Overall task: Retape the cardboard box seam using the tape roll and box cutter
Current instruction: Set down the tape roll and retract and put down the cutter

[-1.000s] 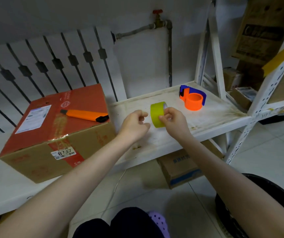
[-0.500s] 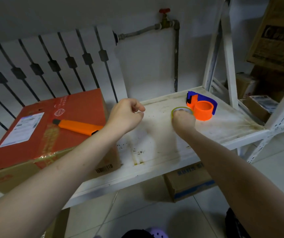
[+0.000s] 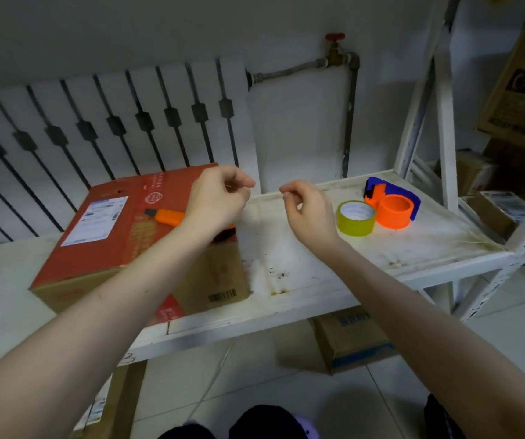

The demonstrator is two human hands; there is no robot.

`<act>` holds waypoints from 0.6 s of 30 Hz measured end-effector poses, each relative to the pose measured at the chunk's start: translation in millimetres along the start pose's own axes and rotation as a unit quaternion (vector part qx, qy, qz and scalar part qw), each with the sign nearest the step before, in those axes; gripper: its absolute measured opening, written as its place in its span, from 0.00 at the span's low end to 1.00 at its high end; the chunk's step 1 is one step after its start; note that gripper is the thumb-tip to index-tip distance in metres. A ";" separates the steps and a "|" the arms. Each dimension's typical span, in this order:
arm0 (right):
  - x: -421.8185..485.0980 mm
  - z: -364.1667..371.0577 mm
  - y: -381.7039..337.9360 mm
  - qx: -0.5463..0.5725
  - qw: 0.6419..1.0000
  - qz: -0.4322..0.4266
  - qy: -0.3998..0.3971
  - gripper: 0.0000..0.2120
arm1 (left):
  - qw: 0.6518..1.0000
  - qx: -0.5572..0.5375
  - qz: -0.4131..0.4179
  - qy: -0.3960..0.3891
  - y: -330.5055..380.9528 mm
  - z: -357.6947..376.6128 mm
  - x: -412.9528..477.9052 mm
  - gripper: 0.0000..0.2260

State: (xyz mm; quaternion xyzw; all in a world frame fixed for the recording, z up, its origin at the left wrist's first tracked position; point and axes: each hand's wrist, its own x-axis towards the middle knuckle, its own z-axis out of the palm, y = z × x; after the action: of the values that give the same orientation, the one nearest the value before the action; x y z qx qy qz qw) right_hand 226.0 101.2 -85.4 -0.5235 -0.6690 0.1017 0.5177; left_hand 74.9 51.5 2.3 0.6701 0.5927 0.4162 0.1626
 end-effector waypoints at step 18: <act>-21.5 59.9 -133.9 -0.261 0.945 -0.071 -0.182 0.14 | 0.975 -0.088 -0.179 0.093 -76.3 -103.1 -39.5 0.05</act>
State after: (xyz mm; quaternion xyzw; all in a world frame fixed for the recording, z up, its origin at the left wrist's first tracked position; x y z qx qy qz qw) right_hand 96.7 50.5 -33.8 -0.5640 -0.7905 -0.0197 0.2380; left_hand -50.8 5.0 -4.5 0.4945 0.6766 0.4913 0.2373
